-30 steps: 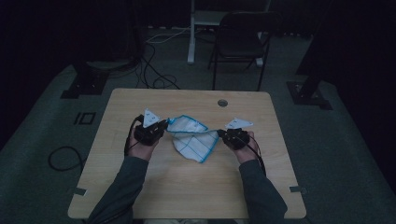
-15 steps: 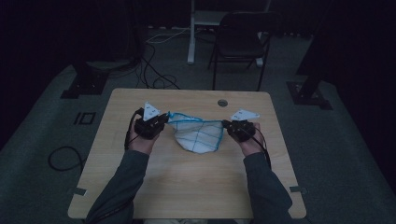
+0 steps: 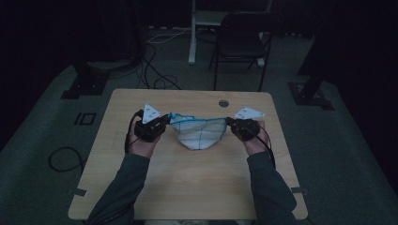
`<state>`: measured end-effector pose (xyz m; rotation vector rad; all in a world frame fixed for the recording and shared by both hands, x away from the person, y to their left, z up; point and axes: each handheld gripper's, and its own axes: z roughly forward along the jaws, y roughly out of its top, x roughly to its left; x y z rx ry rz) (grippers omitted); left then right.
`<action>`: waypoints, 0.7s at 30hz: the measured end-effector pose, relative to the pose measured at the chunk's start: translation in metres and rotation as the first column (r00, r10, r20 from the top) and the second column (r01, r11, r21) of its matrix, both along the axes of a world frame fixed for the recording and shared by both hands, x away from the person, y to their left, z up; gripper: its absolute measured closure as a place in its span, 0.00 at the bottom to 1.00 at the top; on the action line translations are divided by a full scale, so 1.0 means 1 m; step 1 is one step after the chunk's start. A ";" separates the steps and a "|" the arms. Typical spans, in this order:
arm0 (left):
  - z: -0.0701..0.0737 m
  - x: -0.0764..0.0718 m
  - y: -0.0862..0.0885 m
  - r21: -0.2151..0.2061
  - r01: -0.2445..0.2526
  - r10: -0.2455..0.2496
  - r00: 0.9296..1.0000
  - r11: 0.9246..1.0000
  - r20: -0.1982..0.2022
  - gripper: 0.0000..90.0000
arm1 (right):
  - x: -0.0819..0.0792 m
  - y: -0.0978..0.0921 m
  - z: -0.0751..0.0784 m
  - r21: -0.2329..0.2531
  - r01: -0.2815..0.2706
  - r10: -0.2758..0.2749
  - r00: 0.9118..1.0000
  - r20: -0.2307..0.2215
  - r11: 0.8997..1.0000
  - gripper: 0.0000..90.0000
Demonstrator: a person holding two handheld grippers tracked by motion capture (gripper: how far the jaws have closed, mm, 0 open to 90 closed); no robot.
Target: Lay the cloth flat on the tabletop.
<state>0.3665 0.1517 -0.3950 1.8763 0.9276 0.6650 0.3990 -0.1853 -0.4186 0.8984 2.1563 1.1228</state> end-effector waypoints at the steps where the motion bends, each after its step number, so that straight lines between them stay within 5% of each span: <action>1: 0.000 -0.004 0.001 -0.014 0.000 0.000 1.000 1.000 -0.002 0.95 | -0.002 0.000 0.001 -0.001 -0.002 0.002 1.000 0.004 1.000 0.98; 11: -0.021 -0.042 0.009 -0.070 0.002 -0.005 0.999 0.998 -0.042 0.94 | -0.029 0.001 -0.003 -0.051 -0.046 0.047 0.999 0.012 0.998 0.98; 21: -0.055 -0.080 0.016 -0.067 0.015 -0.023 0.993 0.998 -0.116 0.93 | -0.056 0.005 -0.024 -0.054 -0.080 0.080 0.997 -0.009 0.995 0.98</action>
